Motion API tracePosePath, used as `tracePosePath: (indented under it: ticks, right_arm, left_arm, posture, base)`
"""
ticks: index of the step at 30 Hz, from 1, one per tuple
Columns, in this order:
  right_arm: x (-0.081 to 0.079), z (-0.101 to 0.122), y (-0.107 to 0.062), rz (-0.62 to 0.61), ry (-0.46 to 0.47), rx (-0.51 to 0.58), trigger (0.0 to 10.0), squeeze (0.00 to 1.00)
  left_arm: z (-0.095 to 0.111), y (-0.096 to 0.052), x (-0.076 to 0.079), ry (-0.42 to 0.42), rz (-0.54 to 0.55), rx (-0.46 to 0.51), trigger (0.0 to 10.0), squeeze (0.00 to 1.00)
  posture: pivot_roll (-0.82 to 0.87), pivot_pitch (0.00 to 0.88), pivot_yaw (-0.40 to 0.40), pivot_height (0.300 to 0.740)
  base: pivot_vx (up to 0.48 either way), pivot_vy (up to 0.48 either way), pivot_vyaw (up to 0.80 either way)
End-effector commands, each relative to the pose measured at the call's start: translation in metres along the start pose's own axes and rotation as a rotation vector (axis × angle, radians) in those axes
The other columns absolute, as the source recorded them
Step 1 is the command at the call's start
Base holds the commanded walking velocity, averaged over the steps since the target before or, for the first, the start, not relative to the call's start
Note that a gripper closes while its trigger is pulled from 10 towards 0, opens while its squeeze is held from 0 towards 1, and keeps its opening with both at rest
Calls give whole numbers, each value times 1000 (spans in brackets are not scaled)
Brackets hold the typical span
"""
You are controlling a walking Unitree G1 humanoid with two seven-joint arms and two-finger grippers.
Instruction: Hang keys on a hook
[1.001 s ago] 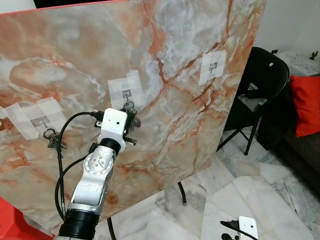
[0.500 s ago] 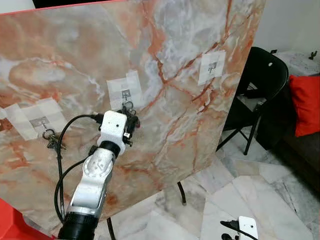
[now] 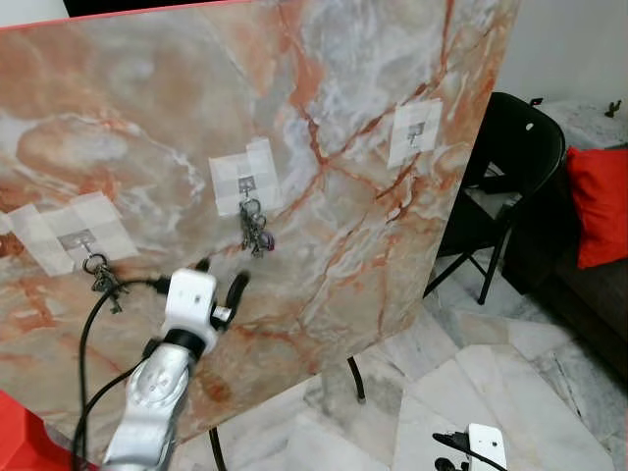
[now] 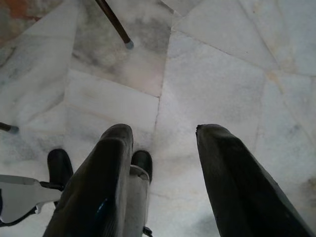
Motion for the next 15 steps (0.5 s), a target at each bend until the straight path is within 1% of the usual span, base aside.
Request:
tracePosePath:
  ticks: [1, 3, 4, 6, 7, 8, 9, 10, 11, 15]
  right_arm:
    - [1, -2, 0, -7, 13, -5, 10000, 0]
    - [2, -2, 0, -8, 14, -4, 10000, 0]
    - [2, -2, -1, -10, 15, -4, 10000, 0]
    - [3, -2, -1, -15, 17, -3, 10000, 0]
    - [4, -2, -1, -18, 18, -3, 10000, 0]
    - [4, -2, -1, -21, 20, -2, 10000, 0]
    - [4, -2, -1, -21, 20, -2, 10000, 0]
    - [4, -2, -1, -26, 26, 0, 10000, 0]
    - [4, -3, -1, -29, 28, 0, 10000, 0]
    - [3, -3, -1, -34, 36, 4, 10000, 0]
  left_arm:
    - [-14, -5, -6, 13, 18, -48, 10000, 0]
    - [-38, -15, -18, 16, 54, -131, 10000, 0]
    - [-55, -24, -25, 23, 76, -193, 10000, 0]
    - [-78, -37, -31, 16, 96, -283, 10000, 0]
    - [-85, -41, -33, 15, 99, -315, 10000, 0]
    - [-99, -48, -32, 11, 96, -369, 10000, 0]
    - [-99, -48, -32, 11, 96, -369, 10000, 0]
    - [-120, -59, -30, -7, 91, -469, 10000, 0]
    - [-129, -64, -28, -11, 89, -511, 10000, 0]
    - [-155, -80, -17, -44, 73, -645, 10000, 0]
  posture:
    - [80, 0, -41, 713]
    - [77, 0, -41, 713]
    - [57, 0, -41, 713]
    - [48, 0, -38, 713]
    - [48, 0, -38, 713]
    - [20, 0, -28, 713]
    - [20, 0, -28, 713]
    - [4, 0, -19, 713]
    - [-7, 0, -14, 713]
    - [-23, 0, 1, 713]
  base:
    - [0, 0, 0]
    - [0, 0, 0]
    - [0, 0, 0]
    - [0, 0, 0]
    - [0, 0, 0]
    - [0, 0, 0]
    - [0, 0, 0]
    - [0, 0, 0]
    - [0, 0, 0]
    - [0, 0, 0]
Point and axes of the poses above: a point about 5 cm out from each wrist's last joint towards the gripper, its own y axis pointing out of the wrist towards the gripper, its own z axis along the axis of the wrist's last joint, x = y × z, the point moved 3 cm from there along y, pointing out of the wrist towards the gripper
